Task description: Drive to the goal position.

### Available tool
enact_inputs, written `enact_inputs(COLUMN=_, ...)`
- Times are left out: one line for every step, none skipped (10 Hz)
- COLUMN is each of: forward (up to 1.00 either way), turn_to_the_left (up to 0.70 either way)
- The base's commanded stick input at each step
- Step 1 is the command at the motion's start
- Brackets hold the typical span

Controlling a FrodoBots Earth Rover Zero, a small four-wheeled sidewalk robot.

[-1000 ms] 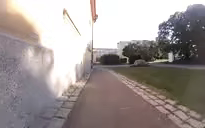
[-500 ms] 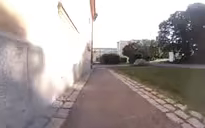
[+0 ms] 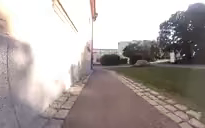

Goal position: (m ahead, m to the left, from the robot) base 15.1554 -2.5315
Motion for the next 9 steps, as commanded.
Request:
enact_inputs(forward=0.6, turn_to_the_left=0.0)
enact_inputs(forward=0.6, turn_to_the_left=0.0)
enact_inputs(forward=0.6, turn_to_the_left=0.0)
enact_inputs(forward=0.6, turn_to_the_left=0.0)
enact_inputs(forward=0.6, turn_to_the_left=0.0)
enact_inputs(forward=0.6, turn_to_the_left=0.0)
enact_inputs(forward=0.6, turn_to_the_left=0.0)
enact_inputs(forward=0.6, turn_to_the_left=0.0)
enact_inputs(forward=0.6, turn_to_the_left=0.0)
